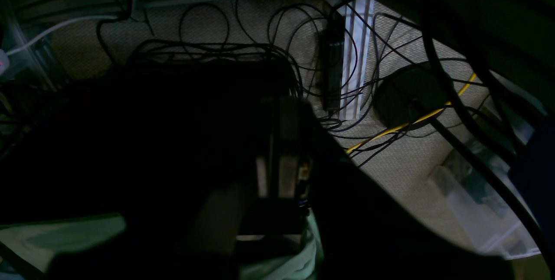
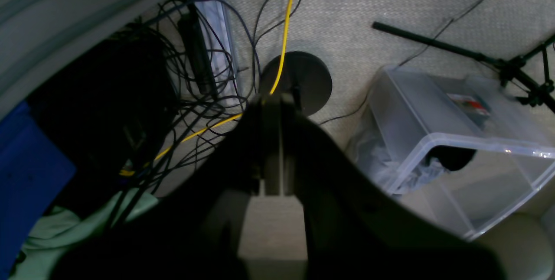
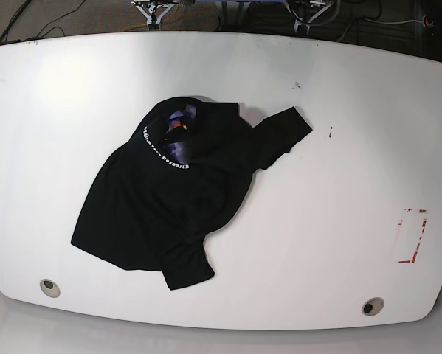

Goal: Layout the t-shirt on the table in an organized manner, then fold the t-shirt properly

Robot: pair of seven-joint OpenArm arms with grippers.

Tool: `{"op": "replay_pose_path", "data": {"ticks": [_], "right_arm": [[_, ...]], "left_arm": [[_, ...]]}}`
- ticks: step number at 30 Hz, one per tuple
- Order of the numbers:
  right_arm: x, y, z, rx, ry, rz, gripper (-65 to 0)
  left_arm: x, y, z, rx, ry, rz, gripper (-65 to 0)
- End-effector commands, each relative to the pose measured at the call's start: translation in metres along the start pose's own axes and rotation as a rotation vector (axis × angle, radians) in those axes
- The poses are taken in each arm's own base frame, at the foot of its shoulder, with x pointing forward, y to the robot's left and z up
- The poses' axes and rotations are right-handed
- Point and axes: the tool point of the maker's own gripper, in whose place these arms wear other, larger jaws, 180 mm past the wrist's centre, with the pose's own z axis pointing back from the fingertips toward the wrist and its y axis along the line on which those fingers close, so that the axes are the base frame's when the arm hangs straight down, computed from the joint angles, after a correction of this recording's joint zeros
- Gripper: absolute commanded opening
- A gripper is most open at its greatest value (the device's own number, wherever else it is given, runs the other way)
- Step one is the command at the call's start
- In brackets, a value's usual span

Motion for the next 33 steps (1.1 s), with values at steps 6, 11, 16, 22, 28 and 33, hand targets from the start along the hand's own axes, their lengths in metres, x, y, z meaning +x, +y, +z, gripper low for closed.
{"op": "replay_pose_path", "data": {"ticks": [6, 11, 16, 22, 28, 33], "right_arm": [[-0.0021, -0.0079, 0.0009, -0.016, 0.005, 0.011, -65.0], [-0.003, -0.0062, 0.0006, -0.014, 0.007, 0.006, -65.0], [-0.0007, -0.0064, 0.0007, -0.012, 0.002, 0.0, -65.0], [-0.0022, -0.0067, 0.0008, -0.013, 0.005, 0.0, -65.0], [-0.0034, -0.0074, 0.0011, -0.011, 0.004, 0.002, -65.0], [-0.0037, -0.0113, 0.0026, -0.015, -0.009, 0.007, -65.0]], "left_arm": [[-0.0003, 0.003, 0.0003, 0.009, -0.006, 0.003, -64.0], [-0.0006, 0.0023, 0.0003, 0.008, -0.006, 0.003, -64.0], [-0.0009, 0.0015, 0.0003, 0.007, -0.004, 0.001, -64.0], [-0.0013, 0.002, 0.0003, 0.008, -0.003, 0.002, -63.9], [-0.0039, 0.0028, 0.0007, 0.01, 0.0, 0.005, -63.9], [-0.0082, 0.0053, 0.0017, 0.019, -0.002, 0.007, -64.0]]}}
